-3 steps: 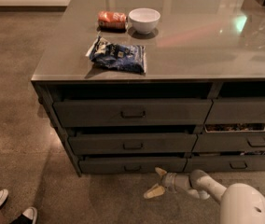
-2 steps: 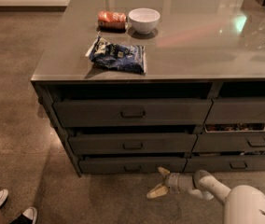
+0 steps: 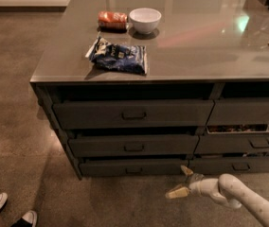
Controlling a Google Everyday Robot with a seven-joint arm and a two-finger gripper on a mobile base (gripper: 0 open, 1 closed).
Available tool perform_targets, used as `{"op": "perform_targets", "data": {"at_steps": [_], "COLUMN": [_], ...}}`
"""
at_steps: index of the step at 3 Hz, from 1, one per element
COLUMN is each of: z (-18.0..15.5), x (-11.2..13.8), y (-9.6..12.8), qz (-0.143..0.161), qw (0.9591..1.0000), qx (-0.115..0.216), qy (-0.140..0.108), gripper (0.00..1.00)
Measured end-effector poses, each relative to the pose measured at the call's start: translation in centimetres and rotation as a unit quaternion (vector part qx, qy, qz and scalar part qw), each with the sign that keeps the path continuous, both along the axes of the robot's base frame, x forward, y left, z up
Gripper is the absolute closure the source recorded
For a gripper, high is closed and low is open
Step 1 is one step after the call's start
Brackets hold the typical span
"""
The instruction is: Close bottom drawer
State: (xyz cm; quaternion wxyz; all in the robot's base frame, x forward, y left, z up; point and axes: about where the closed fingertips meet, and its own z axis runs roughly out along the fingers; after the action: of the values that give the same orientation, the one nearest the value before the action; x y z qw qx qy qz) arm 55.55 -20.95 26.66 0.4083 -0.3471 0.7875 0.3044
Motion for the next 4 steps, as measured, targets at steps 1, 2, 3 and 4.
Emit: {"op": "perform_targets", "data": {"at_steps": [1,2,3,4], "z": [4.5,8.9,12.8,15.1], "x": [-1.6,-3.3,-5.0,-6.0], "y": [-3.5,-6.4,-9.4,-11.0], "qz": [-0.034,-0.058,-0.085,-0.100], "qw": [0.9987,0.9951,0.9904,0.9857], "qx": [-0.035,-0.077,-0.107,-0.135], "qy": [-0.015,-0.022,-0.022,-0.017], "gripper": [0.00,0.00,0.00,0.00]}}
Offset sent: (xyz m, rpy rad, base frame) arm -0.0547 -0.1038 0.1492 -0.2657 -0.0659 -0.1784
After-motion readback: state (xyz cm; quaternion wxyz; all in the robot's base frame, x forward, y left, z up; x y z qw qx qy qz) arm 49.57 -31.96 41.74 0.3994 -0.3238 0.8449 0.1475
